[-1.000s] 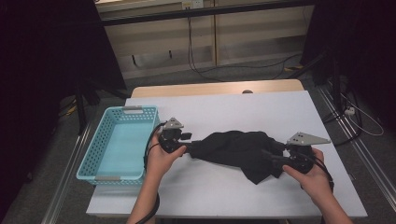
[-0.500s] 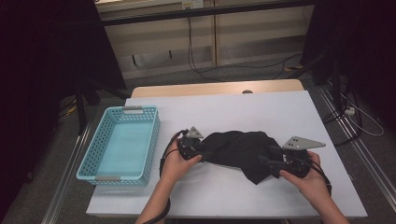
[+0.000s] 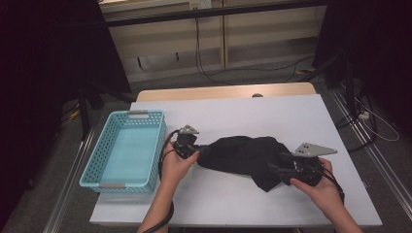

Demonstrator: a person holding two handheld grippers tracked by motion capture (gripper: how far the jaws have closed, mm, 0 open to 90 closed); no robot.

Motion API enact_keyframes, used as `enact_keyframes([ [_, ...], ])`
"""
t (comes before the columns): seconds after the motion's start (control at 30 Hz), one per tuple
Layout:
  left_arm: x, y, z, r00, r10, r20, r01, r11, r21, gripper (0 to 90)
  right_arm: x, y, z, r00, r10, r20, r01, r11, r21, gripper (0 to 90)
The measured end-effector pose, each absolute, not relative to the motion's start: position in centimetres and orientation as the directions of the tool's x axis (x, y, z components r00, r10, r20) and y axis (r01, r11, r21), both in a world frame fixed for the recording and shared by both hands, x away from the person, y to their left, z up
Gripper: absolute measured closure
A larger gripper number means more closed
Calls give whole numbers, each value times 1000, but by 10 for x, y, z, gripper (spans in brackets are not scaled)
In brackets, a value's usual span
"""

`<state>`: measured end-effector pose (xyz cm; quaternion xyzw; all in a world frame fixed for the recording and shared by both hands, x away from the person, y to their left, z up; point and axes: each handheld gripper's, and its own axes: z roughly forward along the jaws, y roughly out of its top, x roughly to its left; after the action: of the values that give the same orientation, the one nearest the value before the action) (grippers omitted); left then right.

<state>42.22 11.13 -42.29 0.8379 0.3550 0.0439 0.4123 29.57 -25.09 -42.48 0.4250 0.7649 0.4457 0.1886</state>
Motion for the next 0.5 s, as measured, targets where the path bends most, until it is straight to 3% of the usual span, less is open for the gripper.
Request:
enact_keyframes([
  [0.17,428,139,-422,676,698,-235,600,-336,726,857,294,-252,-421,-576,813,79,460,242,854,446],
  [0.37,431,155,-422,630,737,-243,628,-299,719,856,293,-249,-421,-607,792,70,452,271,850,627],
  [0.5,430,152,-422,642,733,-224,621,-325,713,856,295,-243,-427,-616,785,69,467,293,835,629],
])
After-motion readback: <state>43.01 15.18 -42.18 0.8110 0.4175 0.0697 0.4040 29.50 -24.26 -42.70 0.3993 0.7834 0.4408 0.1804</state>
